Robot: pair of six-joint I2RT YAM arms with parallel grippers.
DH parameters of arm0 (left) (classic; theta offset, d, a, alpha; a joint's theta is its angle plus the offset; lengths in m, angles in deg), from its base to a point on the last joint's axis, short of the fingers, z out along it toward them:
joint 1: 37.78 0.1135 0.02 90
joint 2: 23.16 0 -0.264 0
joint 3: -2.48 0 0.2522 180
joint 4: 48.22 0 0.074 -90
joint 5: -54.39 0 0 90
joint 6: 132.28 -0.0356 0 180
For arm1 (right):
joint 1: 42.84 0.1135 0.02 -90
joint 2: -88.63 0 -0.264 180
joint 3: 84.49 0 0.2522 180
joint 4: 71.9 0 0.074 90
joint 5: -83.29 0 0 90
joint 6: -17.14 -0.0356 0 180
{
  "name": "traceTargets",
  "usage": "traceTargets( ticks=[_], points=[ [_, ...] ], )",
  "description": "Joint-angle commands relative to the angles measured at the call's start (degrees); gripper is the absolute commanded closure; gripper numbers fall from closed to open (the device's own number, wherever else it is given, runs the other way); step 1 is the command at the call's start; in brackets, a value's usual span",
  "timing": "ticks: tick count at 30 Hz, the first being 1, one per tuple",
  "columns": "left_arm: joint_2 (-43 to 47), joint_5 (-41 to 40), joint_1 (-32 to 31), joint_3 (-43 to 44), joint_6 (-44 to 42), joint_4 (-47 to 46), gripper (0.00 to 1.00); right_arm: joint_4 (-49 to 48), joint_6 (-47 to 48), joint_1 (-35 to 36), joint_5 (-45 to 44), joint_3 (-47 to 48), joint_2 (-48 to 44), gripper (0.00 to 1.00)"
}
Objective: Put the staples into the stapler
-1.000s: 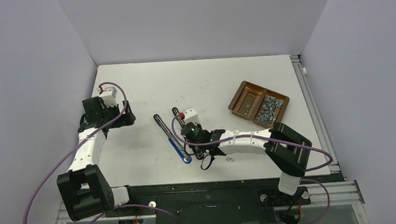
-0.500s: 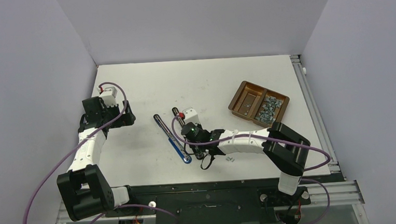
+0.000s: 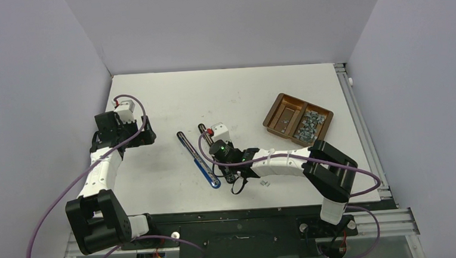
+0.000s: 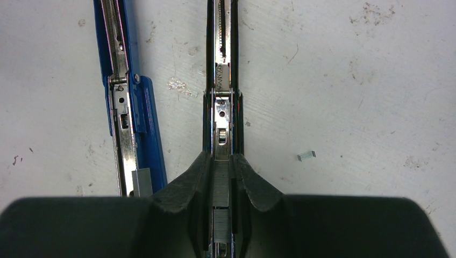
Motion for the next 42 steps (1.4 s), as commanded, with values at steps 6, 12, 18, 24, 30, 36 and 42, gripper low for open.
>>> traceTargets(
  ticks=[6,12,18,24,30,36,42],
  points=[
    [0.61,0.30,0.43,2.51,-0.43,-0.34,0.04,-1.68,0.15,-0.55,0.06,0.01,-3.69,0.91],
    [0.74,0.40,0.44,2.42,-0.43,-0.42,0.04,-1.45,0.19,-0.55,-0.40,-0.07,-4.29,0.91],
    [0.87,0.38,0.43,2.25,-0.43,-0.42,0.04,-1.35,0.06,-0.66,-0.24,-0.11,-3.49,0.92],
    [0.91,0.35,0.44,2.25,-0.42,-0.42,0.04,-1.42,-0.11,-0.64,0.05,-0.47,-2.64,0.92],
    [0.85,0.35,0.45,2.34,-0.29,-0.51,0.04,-1.60,-0.20,-0.68,0.87,-0.35,-1.97,0.91],
    [0.93,0.28,0.43,2.34,-0.34,-0.46,0.04,-1.77,-0.45,-0.64,1.32,-0.66,-1.50,0.92],
    [1.04,0.18,0.49,2.33,-0.34,-0.42,0.04,-1.53,-0.47,-0.64,0.90,-0.73,-1.31,0.91]
  ],
)
